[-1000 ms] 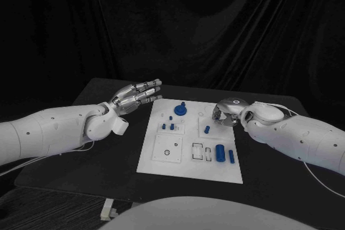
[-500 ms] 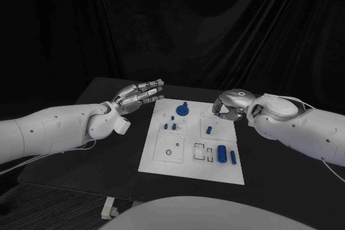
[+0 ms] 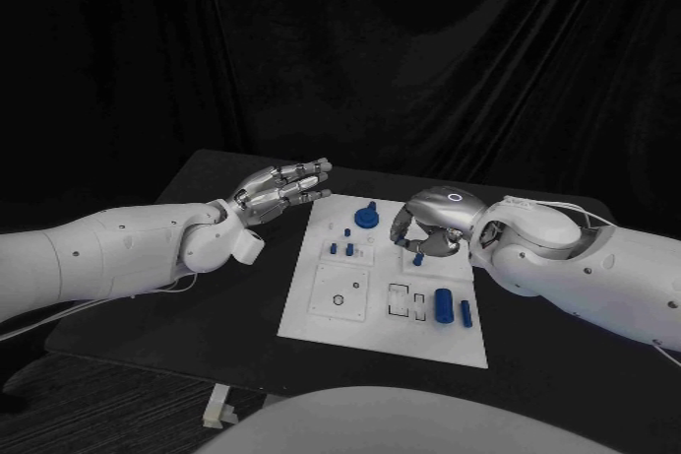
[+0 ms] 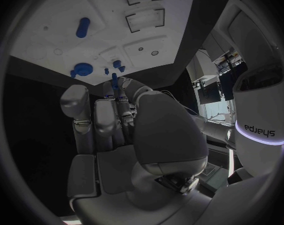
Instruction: Assemble the parts on the task board
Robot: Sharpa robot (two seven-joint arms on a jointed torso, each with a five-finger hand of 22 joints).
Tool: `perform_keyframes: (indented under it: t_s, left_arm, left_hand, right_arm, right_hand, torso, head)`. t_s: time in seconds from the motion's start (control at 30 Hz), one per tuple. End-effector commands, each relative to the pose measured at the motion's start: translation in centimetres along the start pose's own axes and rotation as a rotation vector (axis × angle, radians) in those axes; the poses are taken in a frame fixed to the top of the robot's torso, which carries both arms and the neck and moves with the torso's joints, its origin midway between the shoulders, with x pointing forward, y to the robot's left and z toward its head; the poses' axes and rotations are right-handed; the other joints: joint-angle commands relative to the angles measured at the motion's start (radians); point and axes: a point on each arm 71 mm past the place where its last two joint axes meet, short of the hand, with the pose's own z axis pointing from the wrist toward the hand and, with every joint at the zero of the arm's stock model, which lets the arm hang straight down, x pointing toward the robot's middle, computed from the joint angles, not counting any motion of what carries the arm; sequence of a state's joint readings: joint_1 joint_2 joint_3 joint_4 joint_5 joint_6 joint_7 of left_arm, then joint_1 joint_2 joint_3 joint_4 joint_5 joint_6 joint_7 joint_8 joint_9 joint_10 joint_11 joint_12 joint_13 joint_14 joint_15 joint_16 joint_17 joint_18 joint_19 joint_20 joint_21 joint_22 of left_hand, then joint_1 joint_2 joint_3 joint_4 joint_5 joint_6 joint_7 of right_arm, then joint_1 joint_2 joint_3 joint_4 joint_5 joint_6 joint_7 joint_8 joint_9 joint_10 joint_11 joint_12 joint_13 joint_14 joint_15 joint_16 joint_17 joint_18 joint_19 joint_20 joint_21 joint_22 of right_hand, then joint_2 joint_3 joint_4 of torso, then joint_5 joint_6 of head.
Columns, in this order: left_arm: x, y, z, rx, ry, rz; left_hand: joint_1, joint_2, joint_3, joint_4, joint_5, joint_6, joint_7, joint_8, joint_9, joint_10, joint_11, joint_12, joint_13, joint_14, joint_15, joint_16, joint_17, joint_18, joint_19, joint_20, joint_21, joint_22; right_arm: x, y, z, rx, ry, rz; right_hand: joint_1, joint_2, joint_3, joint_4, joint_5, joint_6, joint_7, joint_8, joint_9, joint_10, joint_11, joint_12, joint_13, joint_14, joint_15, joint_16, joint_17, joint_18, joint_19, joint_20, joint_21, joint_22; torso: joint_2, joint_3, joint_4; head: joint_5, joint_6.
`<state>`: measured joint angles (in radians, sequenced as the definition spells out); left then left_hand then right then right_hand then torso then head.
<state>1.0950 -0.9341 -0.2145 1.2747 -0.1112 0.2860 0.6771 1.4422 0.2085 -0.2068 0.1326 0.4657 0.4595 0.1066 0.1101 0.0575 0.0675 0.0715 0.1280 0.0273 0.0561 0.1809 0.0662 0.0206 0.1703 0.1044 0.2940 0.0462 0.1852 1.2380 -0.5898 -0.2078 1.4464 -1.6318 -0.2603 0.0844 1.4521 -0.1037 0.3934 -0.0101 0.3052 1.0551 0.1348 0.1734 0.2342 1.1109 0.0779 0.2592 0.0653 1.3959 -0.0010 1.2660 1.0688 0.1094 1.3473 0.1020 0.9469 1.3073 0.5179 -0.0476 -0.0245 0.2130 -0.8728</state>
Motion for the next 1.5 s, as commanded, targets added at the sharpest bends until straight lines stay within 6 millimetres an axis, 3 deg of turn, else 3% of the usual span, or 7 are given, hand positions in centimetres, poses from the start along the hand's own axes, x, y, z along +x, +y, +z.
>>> perform_keyframes:
  t_s: [0.03,0.53,1.1,1.5]
  left_arm:
    - [0.1,0.0,0.1,0.018,-0.007,-0.005]
    - [0.2,-0.3,-0.3,0.038,-0.004,-0.012]
    - [0.5,-0.3,-0.3,0.036,0.013,-0.027]
    - [0.5,-0.1,-0.1,0.025,0.019,-0.029]
  left_hand:
    - [0.002,0.000,-0.001,-0.009,0.008,0.019,0.006,0.010,0.003,0.007,0.011,0.014,0.003,0.012,0.006,0.011,0.003,-0.003,0.015,0.001,0.008,0.008]
    - [-0.008,0.001,-0.005,-0.009,0.013,0.048,0.011,0.026,0.006,0.028,0.019,0.046,0.008,0.030,0.005,0.031,0.007,-0.010,0.031,0.000,0.013,0.013]
    - [-0.024,0.006,-0.012,0.006,0.012,0.050,0.011,0.030,0.005,0.029,0.019,0.049,0.007,0.028,0.001,0.030,0.005,-0.012,0.030,-0.001,0.012,0.007]
    - [-0.025,0.007,-0.012,0.007,0.013,0.046,0.011,0.029,0.004,0.028,0.019,0.047,0.007,0.026,0.001,0.029,0.005,-0.012,0.028,-0.001,0.011,0.004]
  right_arm:
    - [0.7,0.8,0.6,0.003,0.036,0.005]
    - [4.3,3.1,3.6,-0.036,0.105,0.047]
    - [5.8,3.7,4.6,-0.026,0.125,0.061]
    - [6.8,4.0,4.8,-0.020,0.134,0.074]
  right_hand:
    - [0.009,0.005,0.004,-0.007,-0.003,-0.008,0.005,-0.010,0.001,0.007,0.001,-0.011,0.001,0.025,-0.001,0.026,0.035,0.000,0.018,-0.003,0.028,0.121]
    - [0.007,0.004,0.005,-0.006,-0.020,-0.012,0.005,-0.016,0.002,0.009,0.002,-0.021,0.002,0.040,0.000,0.043,0.060,-0.003,0.028,-0.002,0.046,0.124]
    - [0.007,0.003,0.004,-0.006,-0.035,-0.011,0.005,-0.019,0.003,0.014,0.001,-0.024,0.003,0.046,0.000,0.053,0.073,-0.006,0.035,-0.002,0.063,0.128]
    - [0.006,0.003,0.003,-0.005,-0.038,-0.012,0.005,-0.021,0.003,0.015,0.001,-0.026,0.003,0.048,0.000,0.055,0.076,-0.006,0.037,-0.002,0.067,0.128]
  torso:
    - [-0.001,0.0000,-0.0008]
    - [0.002,0.0009,0.0009]
    - [0.001,0.0009,0.0008]
    - [0.001,0.0009,-0.0012]
  head:
    - [0.008,0.000]
    - [0.029,0.000]
    - [0.035,0.000]
    - [0.048,0.000]
